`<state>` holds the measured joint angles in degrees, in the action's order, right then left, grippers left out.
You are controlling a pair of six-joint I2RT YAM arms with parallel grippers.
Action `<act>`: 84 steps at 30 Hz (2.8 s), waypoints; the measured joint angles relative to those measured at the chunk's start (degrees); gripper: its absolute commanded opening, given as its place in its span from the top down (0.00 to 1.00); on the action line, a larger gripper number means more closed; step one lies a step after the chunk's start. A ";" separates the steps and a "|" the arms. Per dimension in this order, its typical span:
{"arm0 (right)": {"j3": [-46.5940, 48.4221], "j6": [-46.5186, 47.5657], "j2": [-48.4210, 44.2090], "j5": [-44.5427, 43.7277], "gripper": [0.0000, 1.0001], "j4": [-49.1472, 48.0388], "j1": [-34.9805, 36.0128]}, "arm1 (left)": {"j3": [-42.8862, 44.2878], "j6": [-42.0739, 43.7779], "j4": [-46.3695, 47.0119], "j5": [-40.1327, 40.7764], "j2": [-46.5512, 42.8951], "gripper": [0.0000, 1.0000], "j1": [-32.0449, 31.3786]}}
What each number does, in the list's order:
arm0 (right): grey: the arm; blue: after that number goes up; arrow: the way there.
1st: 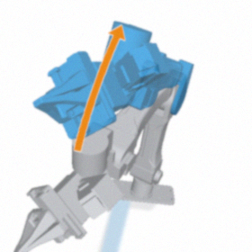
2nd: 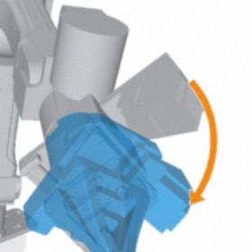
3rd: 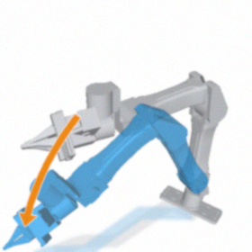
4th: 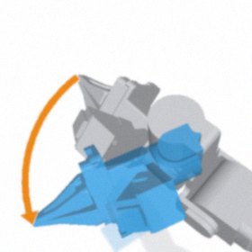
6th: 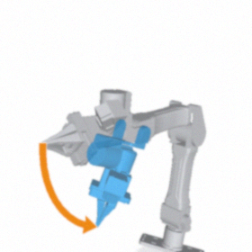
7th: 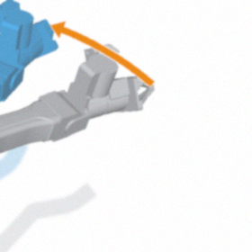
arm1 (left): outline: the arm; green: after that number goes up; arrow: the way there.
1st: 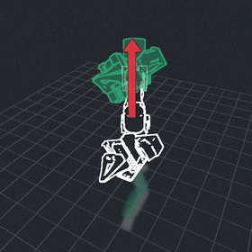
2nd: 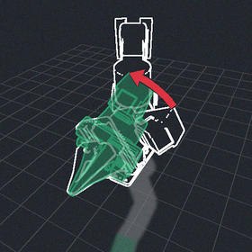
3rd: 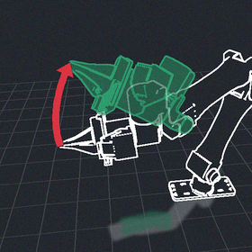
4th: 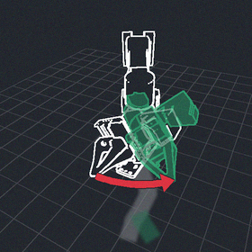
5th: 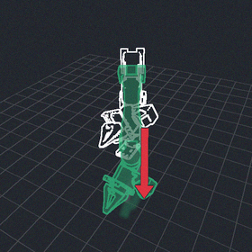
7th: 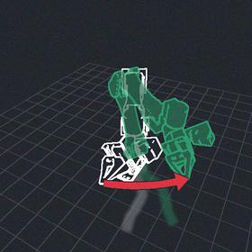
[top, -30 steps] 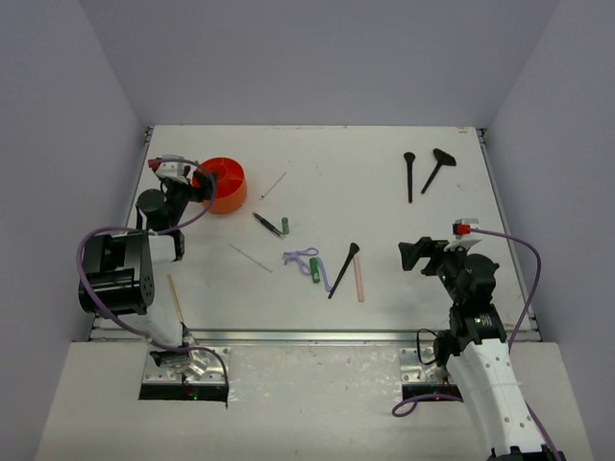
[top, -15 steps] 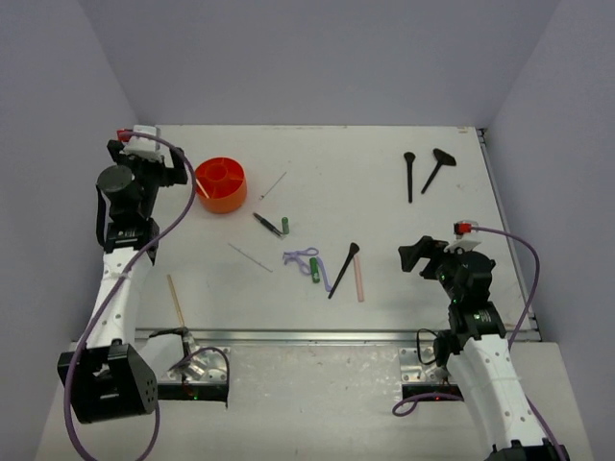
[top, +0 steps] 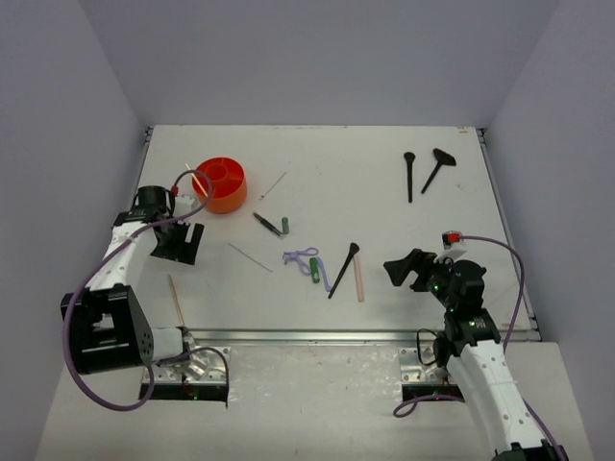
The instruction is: Organize the makeup
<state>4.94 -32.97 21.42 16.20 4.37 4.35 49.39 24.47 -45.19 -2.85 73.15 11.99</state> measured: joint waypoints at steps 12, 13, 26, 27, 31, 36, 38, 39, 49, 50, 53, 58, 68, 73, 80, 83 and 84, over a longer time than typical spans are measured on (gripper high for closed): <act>-1.18 -0.06 -1.08 -0.17 0.01 -0.93 4.61 | -3.35 -2.33 -0.91 3.42 5.35 0.43 2.23; -1.30 -0.06 -1.14 -0.26 0.01 -0.91 4.70 | -3.33 -2.22 -0.63 3.60 6.62 0.45 3.25; -1.51 -0.03 -0.18 -2.17 0.01 -1.33 4.82 | -3.15 -1.78 2.23 2.87 17.90 0.70 6.84; -1.51 -0.03 0.01 -2.35 0.01 -1.33 4.82 | -3.09 -1.71 2.29 2.84 18.23 0.75 6.84; -1.51 0.00 0.43 -3.03 0.01 -1.31 4.82 | -2.22 -1.81 1.34 2.82 19.59 0.93 6.84; -1.51 0.15 0.40 -4.32 0.01 -1.32 4.82 | -0.95 -2.46 0.12 2.56 21.79 1.00 6.84; -1.51 0.17 0.36 -4.59 0.01 -1.32 4.82 | -0.66 -2.55 -0.13 2.54 22.54 1.00 6.84; -1.51 0.17 0.36 -4.81 0.01 -1.32 4.82 | -0.52 -2.63 -0.23 2.54 22.61 1.00 6.84; -1.51 0.44 0.39 -6.09 0.01 -1.34 4.82 | -0.37 -4.52 5.42 -3.91 17.17 1.00 6.86; -1.51 0.46 0.40 -6.31 0.01 -1.32 4.82 | -0.31 -4.87 6.30 -5.20 15.64 1.00 6.86; -1.51 0.54 0.10 -7.07 0.01 -1.28 4.82 | 0.63 -6.15 7.79 -8.39 8.90 1.00 6.86; -1.51 0.84 -1.33 -7.94 0.01 -1.21 4.84 | 5.25 -8.98 11.47 -12.00 -1.34 1.00 6.86; -1.51 1.74 -4.69 -10.19 0.01 -0.86 4.84 | 1.38 -21.34 39.39 -18.26 -14.56 1.00 6.86; -1.51 2.46 -6.01 -10.74 0.01 -0.89 4.86 | -8.29 -27.26 62.16 -20.96 -14.03 1.00 6.86; -0.90 2.56 -5.55 -11.10 0.01 -1.06 4.86 | -11.05 -30.88 82.27 -23.38 -1.59 1.00 6.83; 0.03 2.58 -3.88 -11.10 0.01 -1.32 4.86 | -11.26 -31.42 89.32 -24.11 2.60 1.00 6.69; 0.34 2.58 -3.25 -11.10 0.01 -1.36 4.86 | -11.26 -31.57 91.09 -24.39 3.91 1.00 6.63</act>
<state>5.28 -30.39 18.17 5.10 3.01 9.21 38.13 -7.10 45.90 -27.25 77.05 18.62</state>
